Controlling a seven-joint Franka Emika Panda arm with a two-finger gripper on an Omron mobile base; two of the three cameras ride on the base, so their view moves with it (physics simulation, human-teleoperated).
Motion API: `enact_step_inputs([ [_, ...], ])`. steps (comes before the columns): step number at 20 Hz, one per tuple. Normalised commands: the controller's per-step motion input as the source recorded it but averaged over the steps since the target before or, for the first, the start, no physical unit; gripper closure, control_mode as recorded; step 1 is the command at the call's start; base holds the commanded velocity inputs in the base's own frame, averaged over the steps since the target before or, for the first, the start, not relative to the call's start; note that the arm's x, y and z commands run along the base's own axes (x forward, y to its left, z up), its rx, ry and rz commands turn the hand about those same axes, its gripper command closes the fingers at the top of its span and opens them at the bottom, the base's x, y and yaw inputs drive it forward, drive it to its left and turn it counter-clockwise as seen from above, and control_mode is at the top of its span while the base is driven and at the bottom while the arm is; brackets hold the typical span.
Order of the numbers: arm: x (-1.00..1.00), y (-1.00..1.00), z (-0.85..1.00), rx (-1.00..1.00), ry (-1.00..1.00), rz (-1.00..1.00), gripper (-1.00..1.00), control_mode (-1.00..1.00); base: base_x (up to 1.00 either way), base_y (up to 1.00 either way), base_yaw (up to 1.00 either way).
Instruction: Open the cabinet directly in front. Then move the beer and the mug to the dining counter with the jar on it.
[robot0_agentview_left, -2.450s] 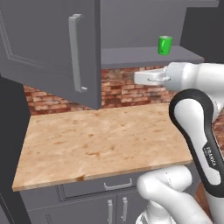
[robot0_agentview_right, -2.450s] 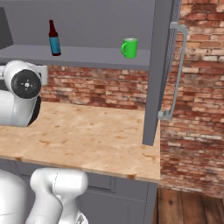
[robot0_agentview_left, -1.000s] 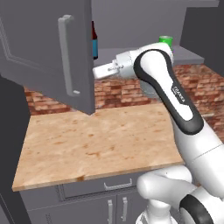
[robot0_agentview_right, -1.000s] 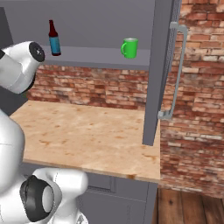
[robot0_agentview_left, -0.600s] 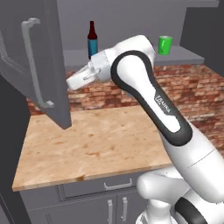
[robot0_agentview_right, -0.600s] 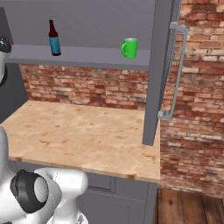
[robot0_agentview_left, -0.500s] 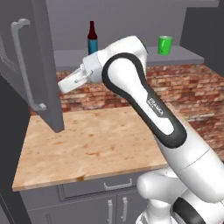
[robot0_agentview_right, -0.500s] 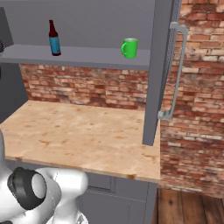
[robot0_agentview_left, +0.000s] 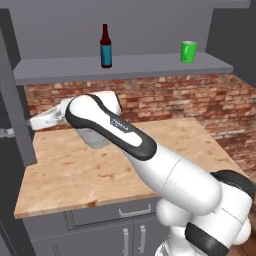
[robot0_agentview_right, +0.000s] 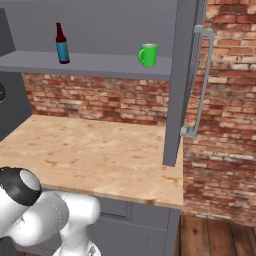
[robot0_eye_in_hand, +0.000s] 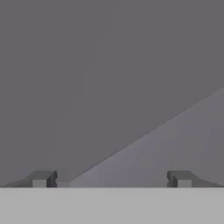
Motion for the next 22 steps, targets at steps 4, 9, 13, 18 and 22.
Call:
enact_step_inputs([
  [4,0.54,1.00,-0.37,0.06,-0.03,-0.40,-1.00,-1.00,0.00,0.00,0.00],
  [9,-0.33,-0.26,0.14,0.04,0.02,-0.13,-1.00,-1.00,0.00,0.00,0.00],
  [13,-0.71,-1.00,0.87,0.11,0.04,-0.49,-1.00,-1.00,0.00,0.00,0.00],
  [18,-0.73,-0.87,0.73,0.02,0.19,-0.49,-1.00,-1.00,0.00,0.00,0.00],
  [22,-0.37,-0.64,0.89,0.03,0.56,-0.47,-1.00,-1.00,0.00,0.00,0.00],
])
